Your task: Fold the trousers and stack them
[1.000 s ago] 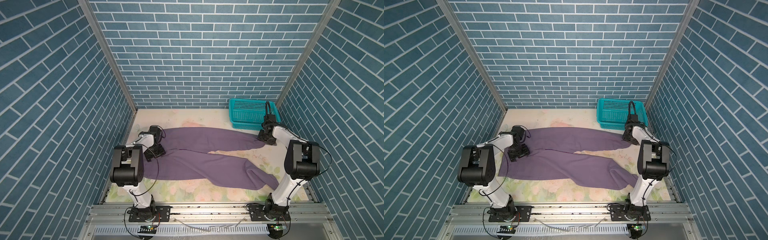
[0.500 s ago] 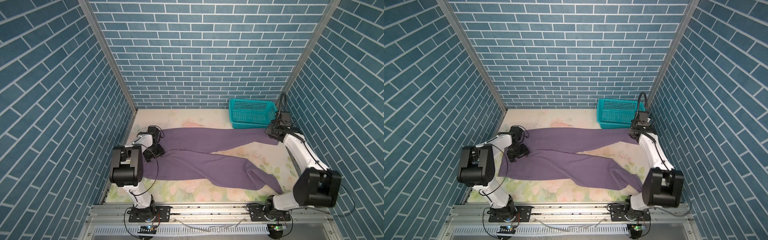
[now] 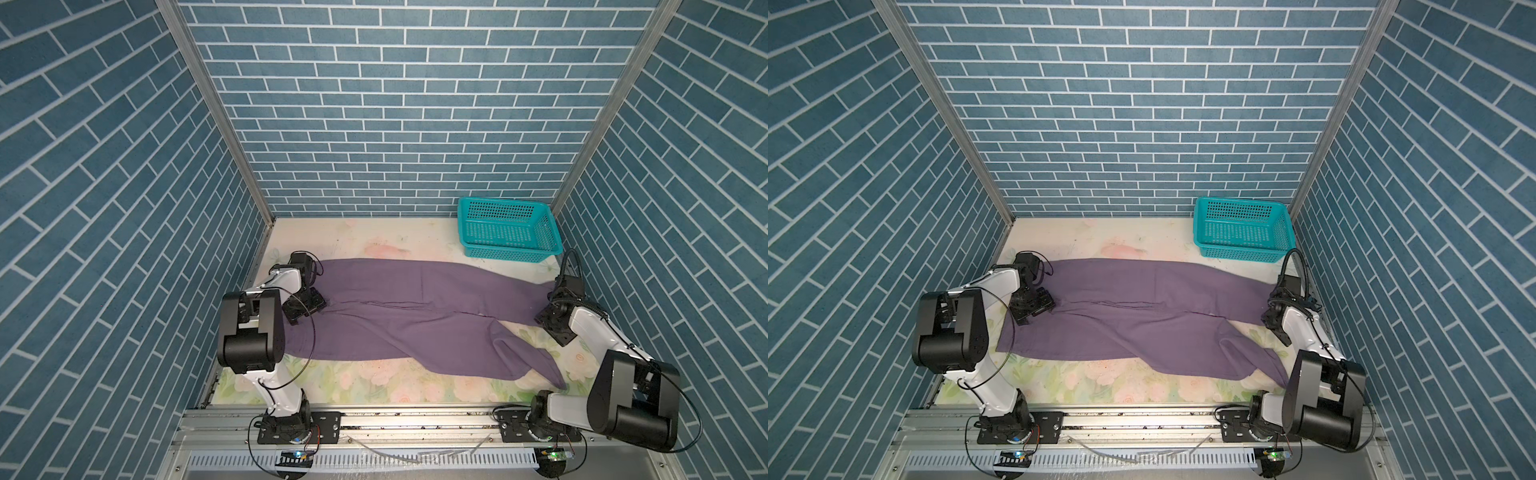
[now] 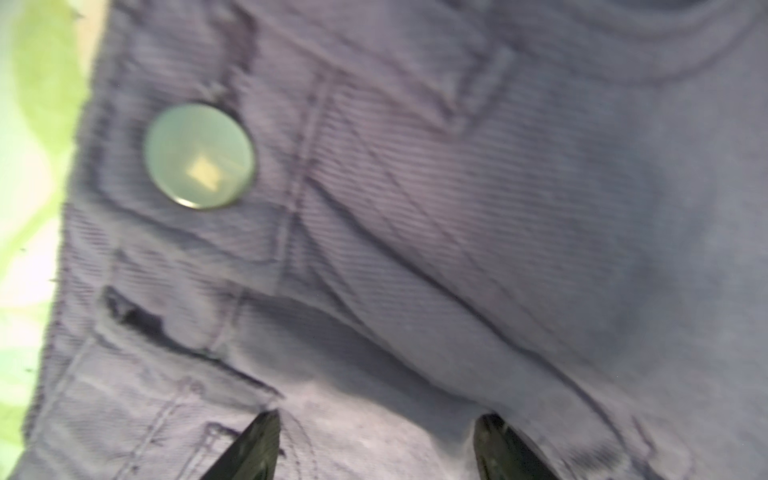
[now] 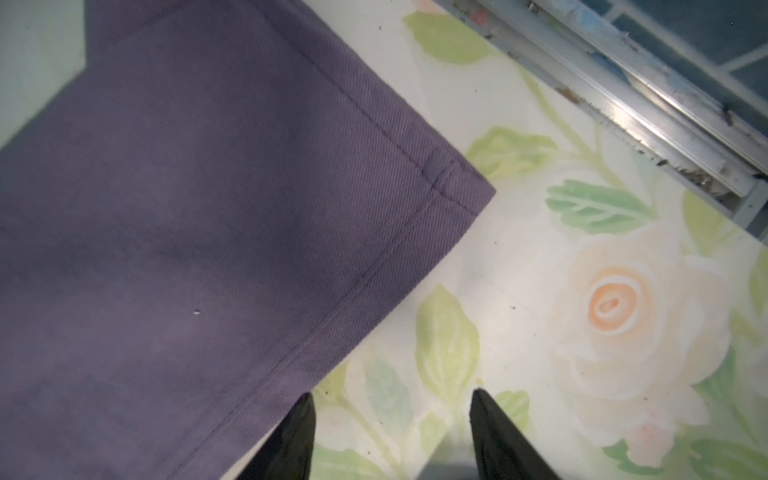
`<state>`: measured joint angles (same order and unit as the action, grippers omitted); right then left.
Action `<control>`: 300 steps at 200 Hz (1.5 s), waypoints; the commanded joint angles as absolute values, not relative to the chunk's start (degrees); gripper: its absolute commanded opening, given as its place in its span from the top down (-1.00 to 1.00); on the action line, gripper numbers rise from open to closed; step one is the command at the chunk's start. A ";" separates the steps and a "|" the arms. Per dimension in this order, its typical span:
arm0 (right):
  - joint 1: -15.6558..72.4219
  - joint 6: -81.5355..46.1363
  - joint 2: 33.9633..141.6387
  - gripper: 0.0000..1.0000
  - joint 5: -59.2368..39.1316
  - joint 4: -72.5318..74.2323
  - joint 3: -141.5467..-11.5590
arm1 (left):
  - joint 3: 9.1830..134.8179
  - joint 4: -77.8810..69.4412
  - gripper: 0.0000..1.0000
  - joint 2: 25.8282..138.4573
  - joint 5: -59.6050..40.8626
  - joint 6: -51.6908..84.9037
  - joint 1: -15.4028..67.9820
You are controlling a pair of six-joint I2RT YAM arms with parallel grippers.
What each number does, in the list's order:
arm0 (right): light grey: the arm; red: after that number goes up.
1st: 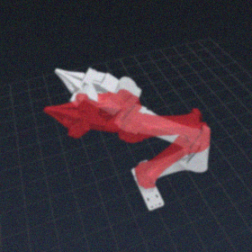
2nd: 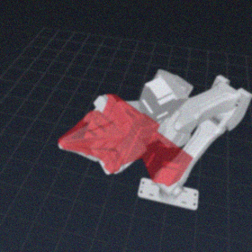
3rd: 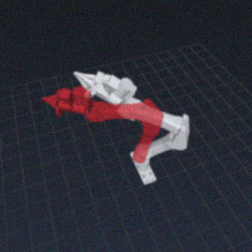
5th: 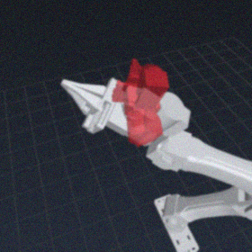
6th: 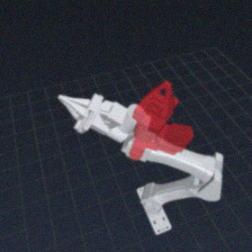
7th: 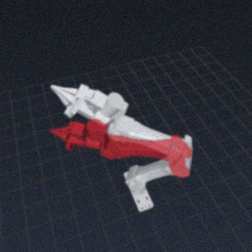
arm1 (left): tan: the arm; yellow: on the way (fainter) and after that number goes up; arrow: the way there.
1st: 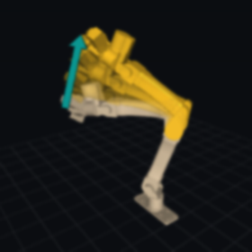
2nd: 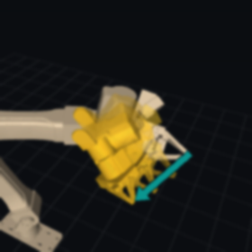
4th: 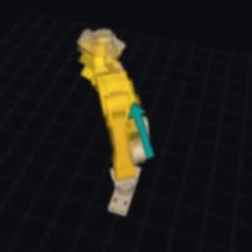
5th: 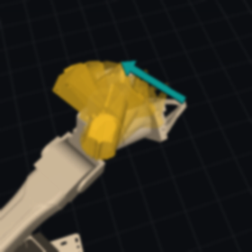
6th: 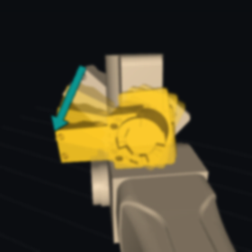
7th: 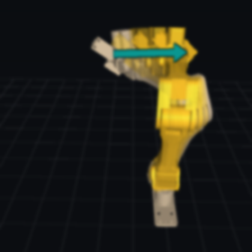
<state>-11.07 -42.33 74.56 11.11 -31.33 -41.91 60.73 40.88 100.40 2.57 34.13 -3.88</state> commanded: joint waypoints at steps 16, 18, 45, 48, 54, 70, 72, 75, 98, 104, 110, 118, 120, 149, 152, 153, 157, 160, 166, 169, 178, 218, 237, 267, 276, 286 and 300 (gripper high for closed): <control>-11.34 -42.59 75.65 -0.22 10.86 -30.97 -50.10 | 62.35 44.19 -0.47 99.88 8.77 34.83 -4.68; -11.34 -42.42 76.06 -0.19 10.58 -30.86 -50.54 | 62.48 44.25 -0.46 99.83 8.96 34.83 -4.66; -9.75 -39.87 82.03 0.08 7.00 -29.55 -54.65 | 67.08 46.09 -0.40 100.02 10.54 34.73 -2.21; -9.48 -39.76 82.65 0.08 7.14 -29.61 -54.90 | 67.82 46.45 -0.41 100.24 10.75 34.60 -1.74; -8.84 -39.60 83.83 0.06 7.28 -29.58 -55.18 | 69.39 47.25 -0.41 100.96 11.25 34.53 -0.62; -8.53 -39.02 87.16 -0.05 7.27 -29.48 -56.21 | 73.77 48.65 -0.41 102.98 11.63 33.56 2.81; -8.53 -38.85 87.53 -0.07 7.29 -29.50 -56.44 | 74.47 48.73 -0.41 103.31 11.61 33.46 3.34; -8.53 -38.58 88.19 -0.10 7.37 -29.53 -56.94 | 75.44 48.98 -0.41 103.80 11.56 33.15 4.13; -8.53 -35.60 94.24 -0.14 5.29 -31.95 -61.65 | 81.88 50.19 -0.41 107.37 10.07 31.93 9.64; -8.53 -35.43 95.17 -0.14 4.40 -32.59 -62.20 | 83.11 50.26 -0.41 108.11 9.35 31.69 10.67; -8.44 -35.60 95.65 -0.13 3.83 -32.63 -62.16 | 84.07 50.27 -0.41 108.92 8.75 31.68 11.78; -8.44 -36.16 95.80 -0.14 3.78 -32.61 -61.40 | 85.27 50.45 -0.41 109.90 8.26 31.64 12.94; -8.44 -36.31 95.69 -0.15 3.82 -32.74 -61.14 | 85.56 50.49 -0.41 110.22 8.20 31.60 13.12; -8.44 -38.52 93.92 -0.30 6.64 -34.72 -57.64 | 88.16 50.90 -0.43 113.85 6.79 30.63 14.94; -8.51 -38.58 93.60 -0.32 7.04 -35.00 -57.29 | 88.23 50.96 -0.44 114.16 6.62 30.55 14.96; -8.52 -38.67 93.51 -0.33 7.21 -35.04 -57.21 | 88.28 50.92 -0.44 114.21 6.56 30.52 14.95; -8.53 -38.74 93.05 -0.36 7.83 -35.46 -56.85 | 88.33 50.89 -0.44 114.61 6.28 30.40 14.94; -8.60 -38.82 92.77 -0.39 8.35 -35.81 -56.54 | 88.29 50.82 -0.45 114.91 6.20 30.26 14.94; -8.82 -38.95 91.97 -0.42 9.17 -36.46 -55.94 | 88.18 50.87 -0.46 115.25 6.23 30.11 14.94; -8.87 -38.98 91.43 -0.44 9.51 -36.78 -55.73 | 88.09 50.81 -0.46 115.43 6.18 30.02 14.94; -9.58 -39.16 90.15 -0.48 10.55 -37.78 -55.03 | 87.69 50.64 -0.46 115.73 6.31 29.71 14.94; -15.33 -38.63 85.24 -0.73 11.19 -39.44 -52.71 | 84.69 48.48 -0.46 115.93 4.59 29.88 13.88; -17.23 -38.20 85.78 -0.67 10.54 -38.03 -52.39 | 83.86 47.84 -0.46 116.10 3.64 29.95 13.54; -18.93 -37.73 89.93 -0.53 9.29 -35.68 -52.86 | 84.01 48.68 -0.46 116.38 3.61 29.78 13.54; -19.20 -37.82 91.04 -0.52 8.97 -35.03 -52.91 | 83.85 48.83 -0.46 116.16 3.77 29.72 13.54; -19.42 -37.87 92.24 -0.51 8.66 -34.28 -52.99 | 83.69 48.86 -0.46 116.02 4.02 29.79 13.46; -19.53 -37.88 93.93 -0.50 8.40 -33.42 -52.95 | 83.45 48.95 -0.46 115.76 4.09 29.88 13.36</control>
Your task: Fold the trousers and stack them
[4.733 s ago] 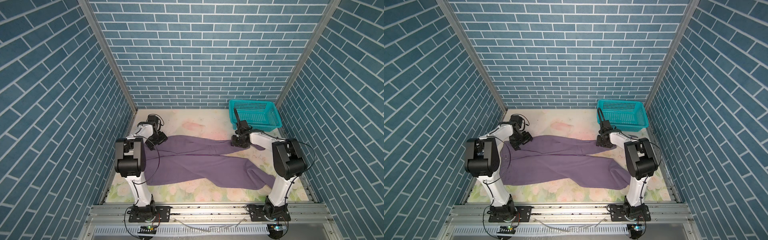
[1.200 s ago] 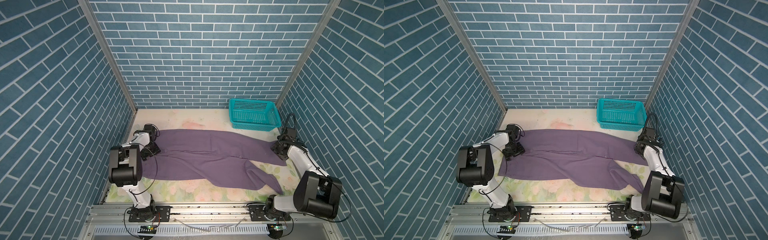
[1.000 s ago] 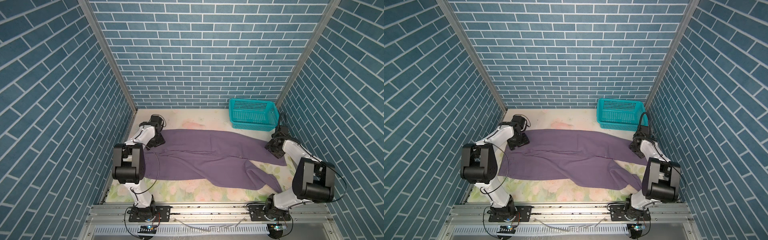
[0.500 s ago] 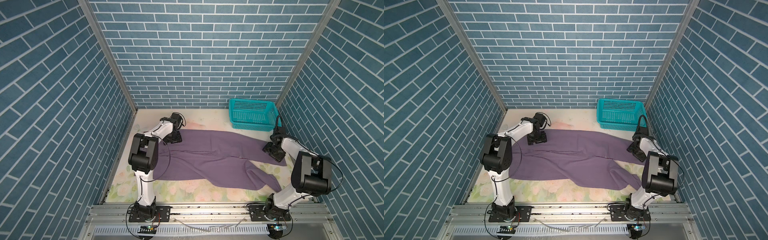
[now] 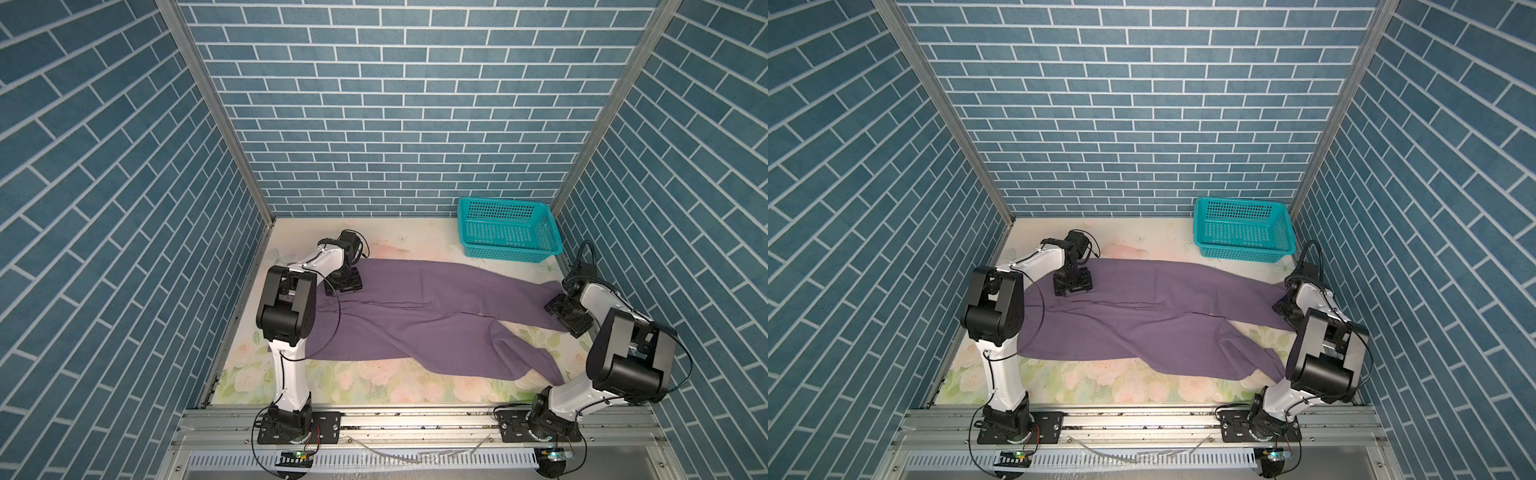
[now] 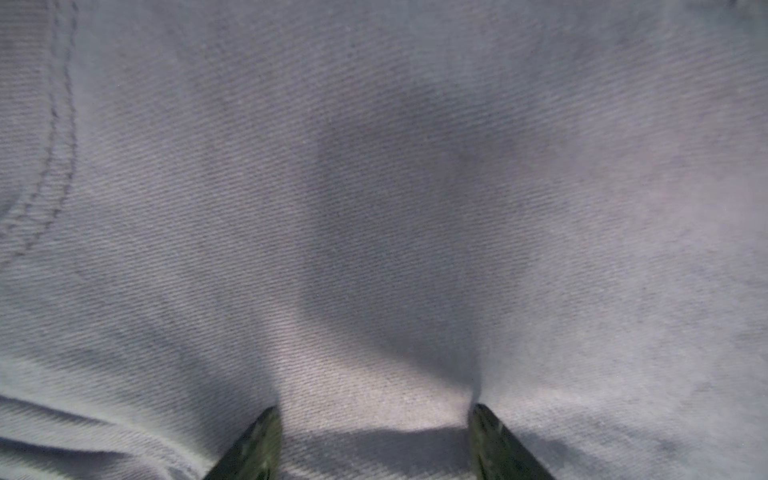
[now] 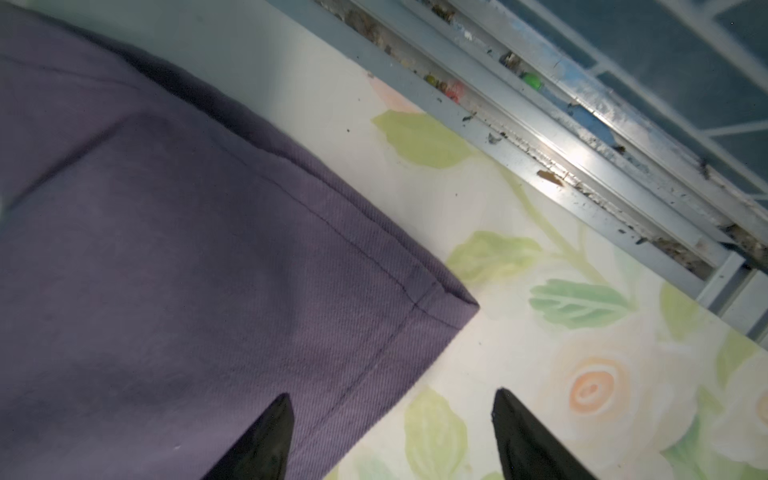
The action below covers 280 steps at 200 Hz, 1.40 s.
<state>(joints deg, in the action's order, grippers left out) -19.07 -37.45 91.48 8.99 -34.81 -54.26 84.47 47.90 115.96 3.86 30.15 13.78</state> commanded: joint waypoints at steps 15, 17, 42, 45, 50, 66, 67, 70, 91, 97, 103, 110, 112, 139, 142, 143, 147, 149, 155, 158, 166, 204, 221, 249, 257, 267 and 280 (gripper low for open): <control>-19.68 -37.88 95.59 -0.48 7.91 -32.41 -53.08 | 83.17 49.14 -0.45 115.66 3.56 30.03 13.27; -19.68 -37.88 95.81 -0.48 7.87 -32.34 -53.02 | 83.19 49.13 -0.45 115.66 3.55 30.07 13.27; -19.78 -37.81 97.84 -0.25 6.68 -29.97 -52.73 | 82.08 48.89 -0.43 115.06 3.12 30.58 13.27; -19.78 -37.73 98.02 -0.20 6.76 -30.02 -52.81 | 81.96 48.95 -0.43 114.96 3.20 30.59 13.27; -19.75 -37.53 98.25 -0.10 6.47 -29.74 -53.14 | 81.63 48.95 -0.42 114.88 3.32 30.59 13.27; -19.94 -36.77 98.68 0.39 5.37 -29.22 -54.26 | 80.98 48.87 -0.42 114.37 3.48 30.56 13.18; -19.95 -36.75 98.73 0.39 5.32 -29.33 -54.38 | 80.96 48.87 -0.42 114.36 3.45 30.57 13.18; -19.95 -36.67 98.81 0.54 5.24 -29.50 -54.82 | 80.80 48.87 -0.42 114.35 3.37 30.61 13.15; -19.95 -36.31 98.67 1.00 3.95 -31.04 -58.99 | 80.25 48.74 -0.40 113.83 2.73 31.00 13.01; -19.93 -36.31 98.30 1.00 3.43 -31.85 -60.59 | 80.10 48.69 -0.40 113.69 2.73 31.04 12.96; -19.95 -36.32 97.78 1.00 2.99 -32.58 -62.29 | 80.00 48.70 -0.40 113.58 2.77 31.07 12.86; -19.95 -36.45 96.99 1.00 2.59 -33.39 -64.38 | 79.84 48.70 -0.40 113.38 2.94 31.10 12.91; -19.95 -36.47 96.76 1.00 2.45 -33.62 -64.98 | 79.75 48.74 -0.40 113.38 2.98 31.11 12.92; -19.93 -36.74 93.66 1.00 1.76 -36.93 -73.43 | 78.79 48.26 -0.39 112.77 2.84 31.29 12.53; -19.90 -36.82 93.39 1.00 1.69 -37.25 -74.40 | 78.67 48.25 -0.39 112.68 2.85 31.31 12.42; -19.88 -36.82 93.32 1.00 1.68 -37.34 -74.69 | 78.62 48.25 -0.39 112.68 2.87 31.34 12.41; -19.95 -36.85 92.97 1.00 1.54 -37.60 -75.80 | 78.53 48.19 -0.38 112.59 2.82 31.30 12.27; -19.95 -36.83 92.85 1.00 1.46 -37.72 -76.36 | 78.43 48.17 -0.39 112.55 2.73 31.29 12.16; -19.95 -36.83 92.39 1.00 1.10 -38.08 -77.83 | 78.31 48.01 -0.39 112.46 2.60 31.31 11.92; -19.95 -36.83 92.14 1.00 0.99 -38.26 -78.47 | 78.25 47.99 -0.38 112.37 2.53 31.30 11.75; -19.95 -36.98 91.61 1.00 0.63 -38.77 -80.06 | 78.05 47.90 -0.39 112.17 2.28 31.31 11.33; -19.87 -38.58 88.01 1.00 0.57 -36.43 -74.88 | 76.05 46.84 -0.38 110.71 0.86 31.47 9.37; -20.35 -39.12 87.54 1.00 1.44 -34.63 -67.69 | 75.35 47.02 -0.38 110.65 0.88 31.13 8.67; -24.59 -42.33 85.74 1.00 -2.71 -28.58 -54.44 | 73.62 46.78 -0.37 110.15 0.61 30.93 7.04; -26.43 -42.45 85.61 1.00 -4.60 -28.09 -52.38 | 73.13 46.75 -0.37 109.96 0.54 30.74 6.33; -28.39 -42.00 85.52 1.00 -5.91 -29.15 -51.07 | 72.26 46.79 -0.37 109.70 0.60 30.66 5.20; -29.74 -40.78 84.96 1.00 -6.60 -30.35 -49.77 | 70.69 46.61 -0.38 109.25 1.28 30.62 3.42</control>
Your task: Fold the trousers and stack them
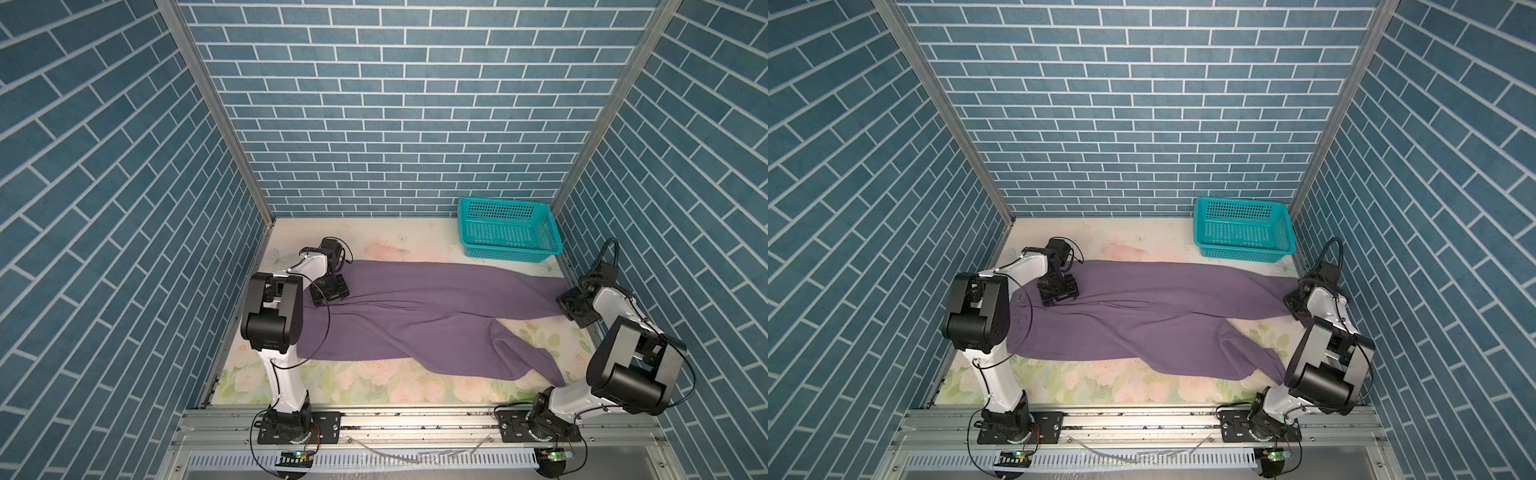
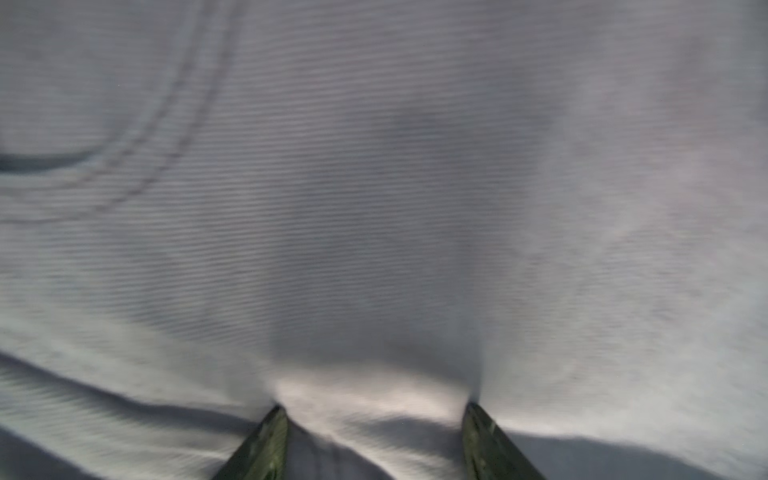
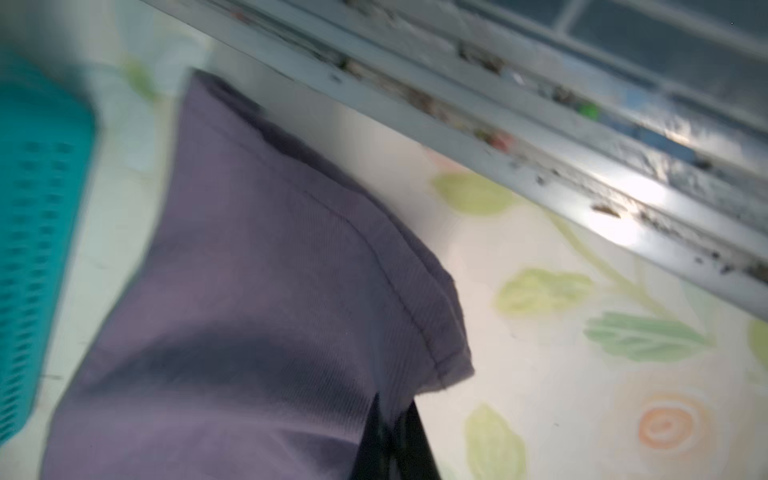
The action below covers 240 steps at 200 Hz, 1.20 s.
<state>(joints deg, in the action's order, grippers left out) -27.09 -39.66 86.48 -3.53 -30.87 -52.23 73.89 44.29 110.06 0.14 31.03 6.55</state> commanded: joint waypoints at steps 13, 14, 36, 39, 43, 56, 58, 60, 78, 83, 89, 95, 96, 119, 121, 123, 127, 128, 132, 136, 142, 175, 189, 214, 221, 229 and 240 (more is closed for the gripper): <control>-30.39 -40.10 83.79 1.00 -5.67 -30.99 -48.15 | 68.94 46.27 -0.37 108.93 1.98 30.72 0.95; -30.45 -40.09 83.64 1.00 -5.56 -31.05 -48.02 | 68.79 46.25 -0.37 108.87 2.00 30.69 0.74; -31.17 -39.66 81.96 1.00 -3.94 -31.03 -45.37 | 66.68 46.50 -0.39 107.89 3.99 31.21 -4.33; -31.20 -39.48 81.92 1.00 -3.80 -30.98 -45.09 | 66.49 46.52 -0.39 107.72 4.19 31.43 -5.06; -31.19 -39.34 82.04 1.00 -3.70 -30.85 -44.80 | 66.29 46.30 -0.39 107.43 4.23 31.62 -5.95; -31.17 -39.40 82.69 1.00 -4.22 -29.35 -43.79 | 66.12 45.58 -0.39 107.03 3.22 31.71 -7.91; -31.06 -39.56 82.88 1.00 -4.46 -28.94 -43.64 | 66.23 45.58 -0.39 107.05 3.18 31.72 -8.04; -31.06 -39.77 82.99 1.00 -4.61 -28.48 -43.45 | 66.35 45.65 -0.39 107.14 3.10 31.77 -8.10; -30.58 -42.39 86.00 1.00 -8.66 -23.79 -42.72 | 67.49 45.35 -0.39 107.56 1.85 31.78 -8.05; -29.98 -43.05 87.16 1.00 -9.15 -22.89 -43.05 | 67.71 45.10 -0.39 107.68 1.15 31.76 -8.02; -28.90 -43.72 88.63 1.00 -9.46 -21.92 -43.75 | 68.03 45.09 -0.39 107.98 0.84 31.89 -7.79; -27.55 -44.21 90.11 1.00 -9.49 -21.25 -44.79 | 68.39 45.09 -0.39 108.22 0.79 31.88 -7.61; -27.31 -44.30 90.32 1.00 -9.45 -21.17 -44.98 | 68.47 45.09 -0.39 108.25 0.79 31.89 -7.59; -21.06 -44.63 96.53 1.00 -8.20 -20.43 -51.72 | 70.38 45.18 -0.39 109.33 0.52 31.49 -7.27; -20.43 -44.69 97.10 1.00 -8.14 -20.49 -52.46 | 70.59 45.22 -0.39 109.42 0.59 31.54 -7.27; -19.96 -44.77 97.64 1.00 -8.08 -20.53 -52.93 | 70.82 45.25 -0.39 109.51 0.54 31.42 -7.29; -19.26 -44.86 98.81 1.00 -8.01 -20.58 -54.43 | 71.29 45.41 -0.39 109.79 0.69 31.38 -7.29; -19.12 -44.89 99.11 1.00 -8.01 -20.57 -54.72 | 71.37 45.47 -0.39 109.82 0.70 31.38 -7.25; -18.62 -45.11 100.11 1.00 -7.97 -20.64 -55.92 | 71.81 45.64 -0.39 110.05 0.86 31.31 -7.24; -18.19 -45.36 101.10 1.00 -7.99 -20.60 -57.00 | 72.43 45.79 -0.39 110.31 1.00 31.18 -7.29; -17.71 -45.80 102.38 1.00 -8.19 -20.70 -58.52 | 73.19 46.07 -0.39 110.68 1.24 31.04 -7.29; -17.31 -46.77 102.65 0.99 -9.87 -21.26 -60.33 | 80.33 49.70 -0.39 113.31 1.67 30.54 -7.70; -17.37 -45.04 100.41 0.70 -9.05 -23.29 -59.75 | 82.70 51.14 -0.43 113.23 1.85 30.19 -7.69; -17.37 -41.85 94.67 0.31 -5.38 -27.62 -57.87 | 83.76 52.82 -0.48 109.89 4.56 29.65 -7.73; -17.33 -41.27 93.05 0.23 -3.74 -28.92 -57.34 | 83.38 53.25 -0.48 108.35 5.20 29.65 -7.73; -17.39 -40.52 91.26 0.13 -2.94 -30.10 -56.75 | 82.53 53.43 -0.48 106.23 5.61 29.82 -7.69; -17.32 -39.49 88.58 -0.06 -2.35 -31.56 -55.61 | 80.51 53.10 -0.49 102.80 5.75 29.98 -7.70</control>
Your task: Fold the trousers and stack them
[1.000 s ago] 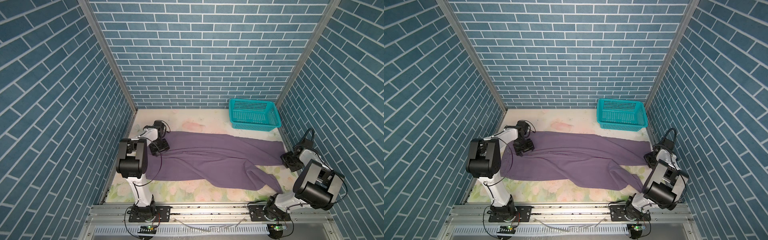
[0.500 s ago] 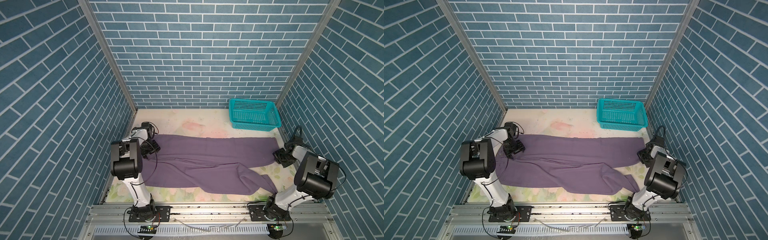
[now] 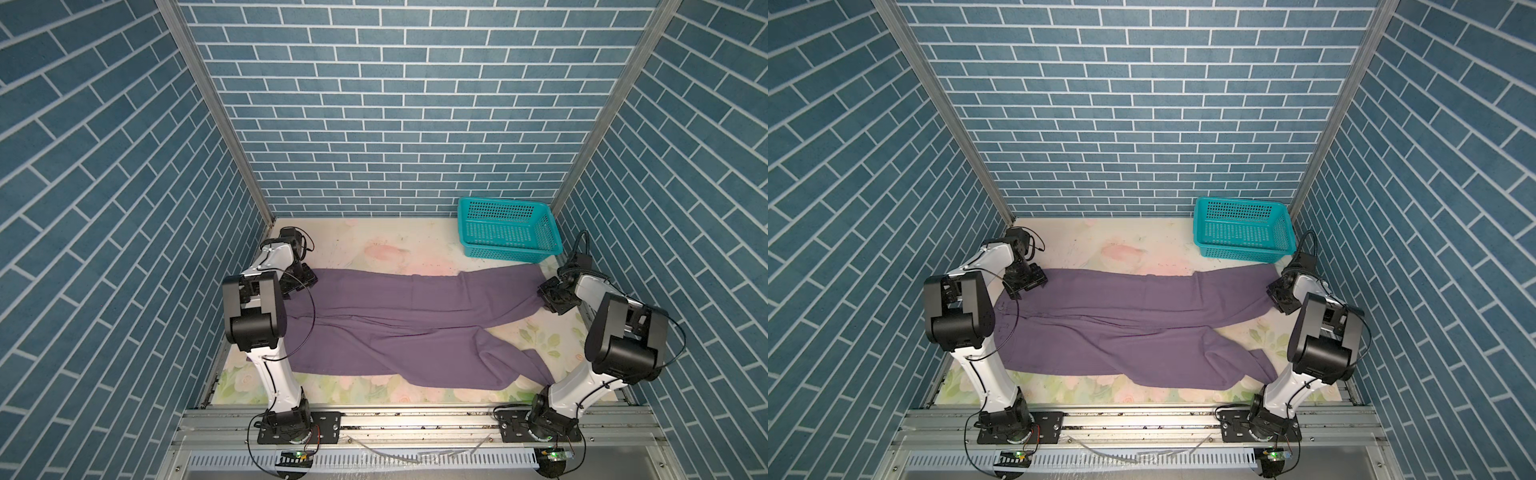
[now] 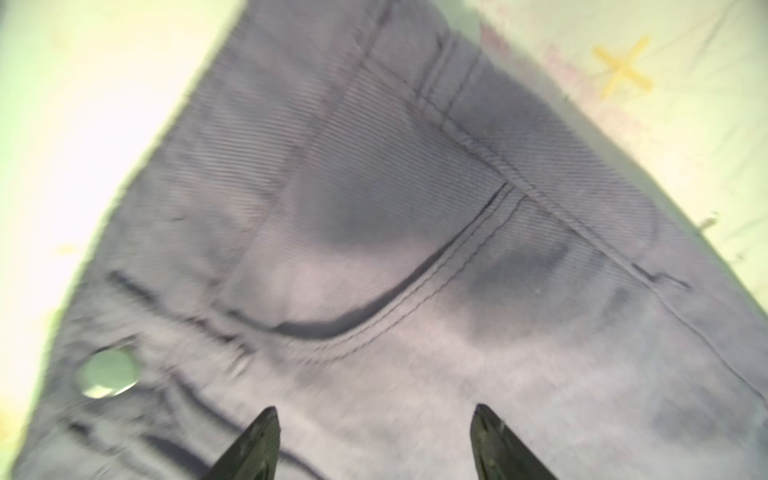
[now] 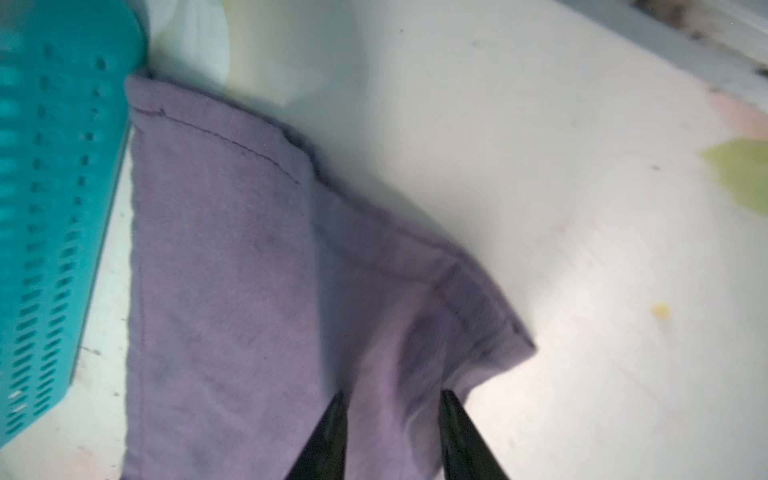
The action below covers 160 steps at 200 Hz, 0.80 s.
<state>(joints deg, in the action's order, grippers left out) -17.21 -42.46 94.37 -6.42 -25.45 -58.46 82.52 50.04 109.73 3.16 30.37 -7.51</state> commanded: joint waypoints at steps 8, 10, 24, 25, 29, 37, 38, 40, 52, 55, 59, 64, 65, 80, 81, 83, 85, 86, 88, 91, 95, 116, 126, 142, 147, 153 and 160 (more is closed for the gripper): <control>-17.27 -38.78 86.80 -0.17 -1.89 -32.55 -54.76 | 78.61 52.91 -0.48 100.03 5.67 30.31 -7.66; -17.24 -38.59 86.30 -0.20 -1.92 -32.70 -54.54 | 78.10 52.84 -0.49 99.28 5.68 30.32 -7.69; -17.19 -37.51 83.58 -0.48 -3.00 -33.45 -52.62 | 74.43 52.50 -0.49 94.01 5.85 30.65 -7.64; -17.16 -37.39 83.45 -0.47 -3.22 -33.47 -52.46 | 74.00 52.49 -0.49 93.59 5.87 30.66 -7.64; -17.07 -36.96 82.98 -0.46 -4.06 -33.61 -51.91 | 72.56 52.20 -0.49 91.94 5.97 30.69 -7.65; -16.95 -36.50 82.47 -0.46 -4.66 -34.51 -51.42 | 70.20 51.78 -0.50 89.13 5.90 30.86 -7.62; -16.96 -36.49 82.46 -0.46 -4.66 -34.61 -51.38 | 69.91 51.78 -0.50 88.86 5.90 30.85 -7.64; -16.79 -36.41 82.38 -0.46 -5.98 -34.91 -51.36 | 69.31 51.73 -0.50 87.96 5.93 30.85 -7.64; -16.11 -36.05 82.14 -0.48 -7.80 -36.44 -51.15 | 65.92 51.38 -0.51 83.98 5.46 30.97 -7.61; -15.82 -35.95 82.03 -0.48 -7.90 -36.79 -51.08 | 65.13 51.33 -0.51 83.03 5.37 31.06 -7.64; -15.24 -35.79 81.80 -0.49 -7.88 -37.24 -50.98 | 64.09 51.26 -0.51 81.96 5.17 31.04 -7.63; -14.65 -35.62 81.47 -0.51 -7.57 -37.79 -50.73 | 62.67 51.03 -0.51 80.52 4.94 31.26 -7.61; -14.49 -35.61 81.38 -0.52 -7.52 -37.88 -50.68 | 62.40 51.01 -0.51 80.25 4.88 31.27 -7.59; -12.20 -35.34 80.32 -0.44 -6.22 -38.67 -49.49 | 58.45 50.46 -0.53 76.66 4.83 31.65 -7.69; -11.99 -35.29 80.19 -0.43 -6.19 -38.67 -49.44 | 58.19 50.46 -0.53 76.47 4.79 31.69 -7.67; -11.76 -35.30 80.08 -0.38 -6.05 -38.61 -49.16 | 57.70 50.45 -0.53 76.07 4.69 31.74 -7.72; -11.47 -35.30 80.00 -0.34 -5.95 -38.63 -48.90 | 57.32 50.47 -0.53 75.73 4.69 31.75 -7.73; -11.27 -35.27 79.99 -0.30 -5.88 -38.61 -48.75 | 57.13 50.46 -0.53 75.53 4.67 31.74 -7.73; -11.01 -35.25 79.87 -0.25 -5.78 -38.57 -48.49 | 56.67 50.45 -0.53 75.11 4.55 31.75 -7.78; -10.69 -35.25 79.73 -0.19 -5.68 -38.51 -48.14 | 56.08 50.45 -0.53 74.64 4.49 31.73 -7.78; -9.94 -35.24 79.65 -0.13 -5.55 -38.50 -47.66 | 55.31 50.38 -0.53 73.93 4.42 31.75 -7.86; -5.36 -36.22 78.56 -0.09 -3.57 -39.37 -45.66 | 51.14 49.05 -0.53 70.96 3.49 32.12 -8.30; -3.01 -37.30 77.63 -0.10 -3.43 -39.67 -44.51 | 49.16 47.81 -0.53 70.07 2.73 32.36 -8.95; 0.33 -39.30 75.96 -0.13 -3.72 -40.62 -42.81 | 46.79 46.03 -0.53 70.01 0.63 32.61 -10.46; 1.53 -39.94 75.30 -0.15 -3.42 -40.87 -42.33 | 46.35 45.53 -0.53 70.25 0.33 32.54 -10.75; 2.95 -40.68 74.54 -0.19 -2.96 -41.30 -41.85 | 45.99 45.15 -0.53 70.83 0.43 32.50 -10.89; 4.44 -41.32 73.94 -0.24 -2.74 -42.03 -41.58 | 45.91 45.03 -0.53 71.53 0.43 32.47 -11.03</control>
<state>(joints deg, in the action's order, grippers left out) 0.58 -37.52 76.88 -4.71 -38.09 -43.70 47.29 47.57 70.37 2.00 32.05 -9.89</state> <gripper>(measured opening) 0.592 0.764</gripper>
